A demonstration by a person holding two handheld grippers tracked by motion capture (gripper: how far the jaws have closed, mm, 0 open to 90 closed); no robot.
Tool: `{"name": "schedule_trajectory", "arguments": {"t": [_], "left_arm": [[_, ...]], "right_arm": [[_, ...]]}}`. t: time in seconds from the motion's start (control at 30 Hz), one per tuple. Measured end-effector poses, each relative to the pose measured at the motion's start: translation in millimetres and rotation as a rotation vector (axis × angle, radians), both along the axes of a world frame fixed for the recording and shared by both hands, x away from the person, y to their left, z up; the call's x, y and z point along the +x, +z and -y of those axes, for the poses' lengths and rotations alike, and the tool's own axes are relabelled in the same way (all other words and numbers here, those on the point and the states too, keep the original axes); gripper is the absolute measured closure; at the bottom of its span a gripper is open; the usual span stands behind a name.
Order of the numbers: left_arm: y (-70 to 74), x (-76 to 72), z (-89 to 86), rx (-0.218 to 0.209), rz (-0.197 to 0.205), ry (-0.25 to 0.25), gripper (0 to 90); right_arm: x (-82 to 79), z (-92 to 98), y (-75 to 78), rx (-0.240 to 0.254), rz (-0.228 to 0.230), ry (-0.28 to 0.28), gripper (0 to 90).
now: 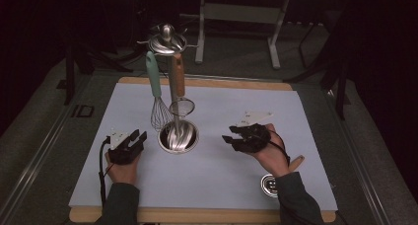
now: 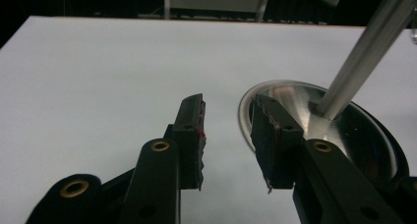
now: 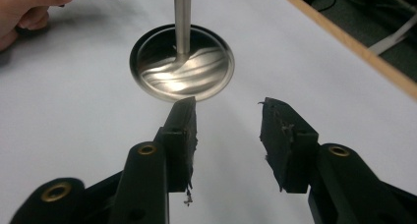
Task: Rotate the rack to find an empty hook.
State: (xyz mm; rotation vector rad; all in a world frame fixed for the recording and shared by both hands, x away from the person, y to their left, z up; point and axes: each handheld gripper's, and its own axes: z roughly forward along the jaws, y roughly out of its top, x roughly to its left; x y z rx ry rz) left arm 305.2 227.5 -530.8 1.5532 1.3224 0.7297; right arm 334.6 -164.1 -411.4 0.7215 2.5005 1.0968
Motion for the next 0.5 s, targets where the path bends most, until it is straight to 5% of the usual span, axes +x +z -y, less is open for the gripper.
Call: {"name": "schedule_trajectory", "arguments": {"t": [0.2, 0.5], "left_arm": [[0.5, -0.8, 2.5, 0.007, 0.005, -0.003, 66.0], [1.3, -1.3, 4.8, 0.009, 0.008, -0.013, 69.0]], "right_arm": [[-9.7, 10.5, -23.4, -0.008, -0.022, -0.015, 56.2], [-11.0, 29.3, -39.0, -0.029, -0.041, -0.062, 54.0]]}}
